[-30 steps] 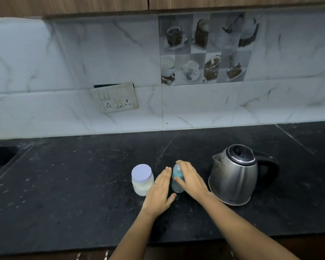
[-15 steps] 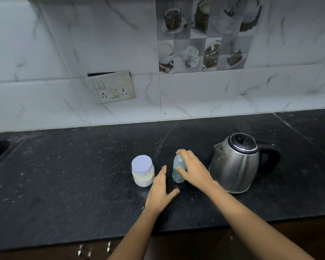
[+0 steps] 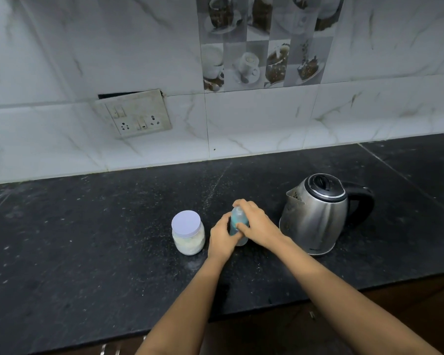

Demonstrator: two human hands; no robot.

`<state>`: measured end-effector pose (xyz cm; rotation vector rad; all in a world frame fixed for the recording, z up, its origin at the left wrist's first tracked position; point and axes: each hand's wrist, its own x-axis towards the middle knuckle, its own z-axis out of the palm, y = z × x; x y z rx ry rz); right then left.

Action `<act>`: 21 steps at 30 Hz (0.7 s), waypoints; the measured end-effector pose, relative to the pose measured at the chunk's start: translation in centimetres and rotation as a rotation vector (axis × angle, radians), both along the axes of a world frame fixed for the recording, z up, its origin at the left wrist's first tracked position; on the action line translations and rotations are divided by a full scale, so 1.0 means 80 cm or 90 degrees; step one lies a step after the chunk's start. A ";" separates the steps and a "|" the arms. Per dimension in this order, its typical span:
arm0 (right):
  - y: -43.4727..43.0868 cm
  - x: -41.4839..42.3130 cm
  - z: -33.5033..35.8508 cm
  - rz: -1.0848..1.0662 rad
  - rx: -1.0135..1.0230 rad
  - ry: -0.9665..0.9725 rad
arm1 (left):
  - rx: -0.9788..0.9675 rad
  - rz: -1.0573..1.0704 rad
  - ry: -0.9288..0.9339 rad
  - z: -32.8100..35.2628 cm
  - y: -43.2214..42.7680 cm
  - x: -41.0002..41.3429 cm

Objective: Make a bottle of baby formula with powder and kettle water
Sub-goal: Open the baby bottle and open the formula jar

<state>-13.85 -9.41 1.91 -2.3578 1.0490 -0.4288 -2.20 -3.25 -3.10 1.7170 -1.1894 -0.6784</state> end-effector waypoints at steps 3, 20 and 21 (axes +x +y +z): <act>-0.002 -0.001 -0.003 -0.008 0.006 -0.009 | 0.002 -0.009 0.010 -0.001 -0.003 -0.001; 0.056 -0.036 -0.005 0.076 0.063 -0.043 | -0.079 -0.048 0.076 -0.023 0.085 -0.013; 0.059 -0.038 -0.004 0.077 0.069 -0.046 | -0.083 -0.047 0.080 -0.024 0.088 -0.015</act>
